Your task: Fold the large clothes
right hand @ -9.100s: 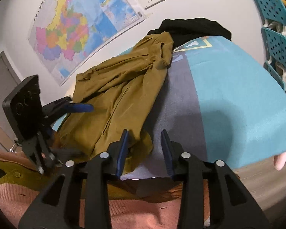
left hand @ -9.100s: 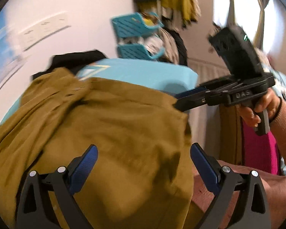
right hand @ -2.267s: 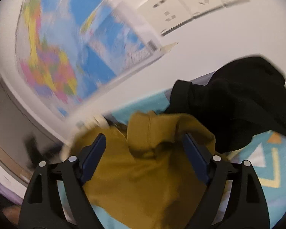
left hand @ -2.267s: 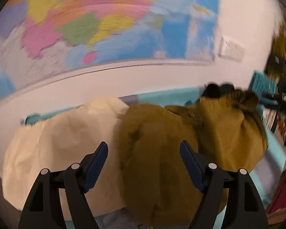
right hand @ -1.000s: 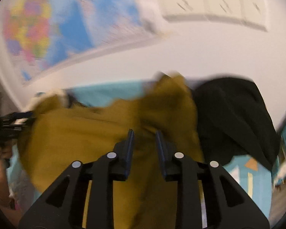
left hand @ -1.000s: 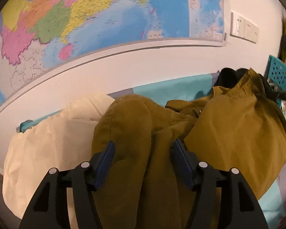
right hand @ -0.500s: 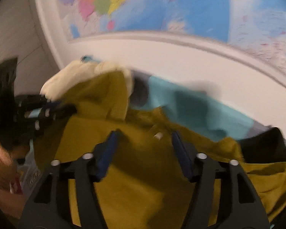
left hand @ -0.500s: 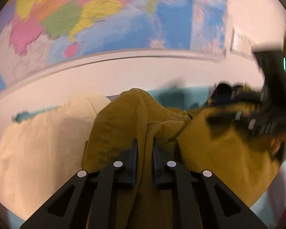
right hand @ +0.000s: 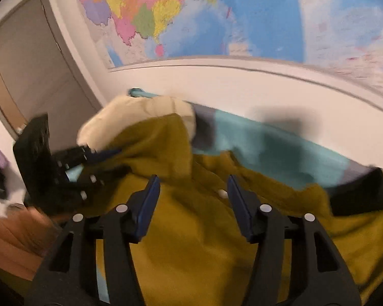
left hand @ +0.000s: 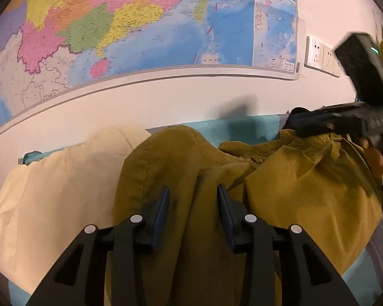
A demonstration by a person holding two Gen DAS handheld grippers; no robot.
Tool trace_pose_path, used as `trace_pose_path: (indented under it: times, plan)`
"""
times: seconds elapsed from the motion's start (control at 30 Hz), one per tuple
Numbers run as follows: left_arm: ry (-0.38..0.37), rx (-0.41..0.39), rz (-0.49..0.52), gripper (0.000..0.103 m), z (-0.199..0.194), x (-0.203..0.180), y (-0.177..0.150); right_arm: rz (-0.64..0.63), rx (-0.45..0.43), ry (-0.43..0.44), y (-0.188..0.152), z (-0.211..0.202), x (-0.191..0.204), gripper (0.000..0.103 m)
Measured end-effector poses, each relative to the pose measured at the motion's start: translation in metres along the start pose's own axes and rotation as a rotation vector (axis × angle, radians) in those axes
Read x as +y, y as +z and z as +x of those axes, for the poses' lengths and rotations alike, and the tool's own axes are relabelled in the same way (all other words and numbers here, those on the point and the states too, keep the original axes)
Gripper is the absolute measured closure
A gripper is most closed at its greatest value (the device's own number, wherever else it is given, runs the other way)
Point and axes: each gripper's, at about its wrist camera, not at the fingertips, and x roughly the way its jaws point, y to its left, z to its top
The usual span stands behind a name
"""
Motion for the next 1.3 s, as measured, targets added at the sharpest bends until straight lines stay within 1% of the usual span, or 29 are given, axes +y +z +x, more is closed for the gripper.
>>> trace_pose_path:
  times: [0.03, 0.17, 0.2, 0.23, 0.27, 0.3, 0.33, 0.37, 0.43, 0.47, 0.5, 0.53, 0.57, 0.6, 0.63, 0.67, 0.7, 0.73, 0.77, 0.83, 0.9, 0.93, 0.97, 1.0, 1.03, 1.07, 1.17, 1.27, 1.3]
  plan:
    - [-0.005, -0.002, 0.002, 0.067, -0.001, 0.000, -0.001, 0.013, 0.018, 0.022, 0.006, 0.011, -0.001, 0.052]
    - [-0.019, -0.002, -0.007, 0.067, -0.003, 0.004, -0.006, 0.074, 0.166, 0.148, 0.013, 0.065, -0.003, 0.051]
    - [-0.018, -0.002, -0.007, 0.067, -0.004, 0.004, -0.007, 0.080, 0.192, 0.153, 0.013, 0.076, -0.002, 0.051]
    - [-0.018, -0.002, -0.007, 0.067, -0.005, 0.003, -0.007, 0.089, 0.211, 0.162, 0.012, 0.080, -0.001, 0.056]
    - [-0.027, -0.002, -0.007, 0.067, -0.005, 0.003, -0.008, 0.102, 0.227, 0.196, 0.012, 0.086, -0.002, 0.063]
    - [-0.028, -0.003, -0.005, 0.067, -0.006, 0.003, -0.008, 0.102, 0.217, 0.205, 0.013, 0.087, -0.001, 0.088]
    - [-0.025, -0.003, -0.003, 0.067, -0.005, 0.003, -0.008, 0.089, 0.192, 0.196, 0.016, 0.084, 0.000, 0.093]
    - [-0.025, -0.005, -0.002, 0.066, -0.006, 0.002, -0.009, 0.068, 0.166, 0.182, 0.020, 0.079, 0.004, 0.093]
    - [-0.027, -0.005, 0.004, 0.056, -0.005, 0.001, -0.009, 0.018, 0.092, 0.144, 0.031, 0.062, 0.016, 0.094]
    - [-0.026, -0.009, 0.011, 0.049, -0.006, -0.001, -0.009, -0.008, 0.050, 0.135, 0.040, 0.054, 0.023, 0.094]
    - [-0.028, -0.015, 0.022, 0.043, -0.006, -0.003, -0.009, -0.057, 0.006, 0.099, 0.048, 0.046, 0.033, 0.094]
    - [-0.028, -0.017, 0.029, 0.040, -0.007, -0.005, -0.008, -0.103, -0.024, 0.051, 0.054, 0.042, 0.042, 0.094]
    - [-0.023, -0.012, 0.039, 0.033, -0.005, -0.007, -0.007, -0.148, -0.053, 0.011, 0.061, 0.039, 0.052, 0.094]
    - [-0.018, -0.003, 0.050, 0.032, -0.003, -0.010, -0.005, -0.172, -0.073, -0.015, 0.066, 0.041, 0.057, 0.095]
    - [-0.007, 0.005, 0.059, 0.032, -0.002, -0.012, -0.005, -0.204, -0.089, -0.065, 0.069, 0.048, 0.063, 0.102]
    - [0.013, 0.020, 0.063, 0.032, 0.004, -0.014, -0.002, -0.234, -0.080, -0.111, 0.071, 0.060, 0.067, 0.102]
    - [0.027, 0.042, 0.057, 0.035, 0.010, -0.015, 0.000, -0.220, -0.064, -0.122, 0.070, 0.070, 0.065, 0.101]
    - [0.049, 0.064, 0.046, 0.038, 0.017, -0.014, 0.002, -0.181, -0.036, -0.123, 0.067, 0.081, 0.060, 0.096]
    - [0.060, 0.081, 0.035, 0.040, 0.020, -0.014, 0.003, -0.133, 0.000, -0.117, 0.064, 0.089, 0.052, 0.096]
    - [0.065, 0.107, 0.003, 0.041, 0.025, -0.010, 0.005, -0.078, -0.009, -0.148, 0.053, 0.085, 0.037, 0.080]
    - [0.063, 0.111, -0.012, 0.041, 0.024, -0.008, 0.006, -0.036, -0.039, -0.168, 0.043, 0.062, 0.026, 0.065]
    - [0.062, 0.113, -0.015, 0.041, 0.023, -0.007, 0.006, -0.013, -0.057, -0.188, 0.035, 0.046, 0.019, 0.060]
    - [0.061, 0.115, -0.019, 0.040, 0.022, -0.006, 0.006, 0.000, -0.083, -0.218, 0.023, 0.021, 0.011, 0.058]
    - [0.059, 0.114, -0.024, 0.040, 0.021, -0.006, 0.006, 0.007, -0.098, -0.252, 0.013, 0.005, 0.005, 0.051]
    - [0.058, 0.110, -0.023, 0.040, 0.021, -0.005, 0.007, 0.023, -0.119, -0.323, -0.001, -0.018, -0.004, 0.048]
    - [0.063, 0.105, -0.016, 0.040, 0.021, -0.006, 0.008, 0.046, -0.134, -0.384, -0.017, -0.041, -0.014, 0.047]
    - [0.073, 0.105, -0.023, 0.039, 0.023, -0.005, 0.007, 0.134, -0.142, -0.477, -0.054, -0.077, -0.041, 0.045]
    - [0.082, 0.112, -0.032, 0.038, 0.025, -0.007, 0.012, 0.148, -0.091, -0.498, -0.073, -0.074, -0.051, 0.045]
    - [0.082, 0.109, -0.032, 0.038, 0.024, -0.010, 0.012, 0.116, -0.078, -0.511, -0.076, -0.068, -0.047, 0.045]
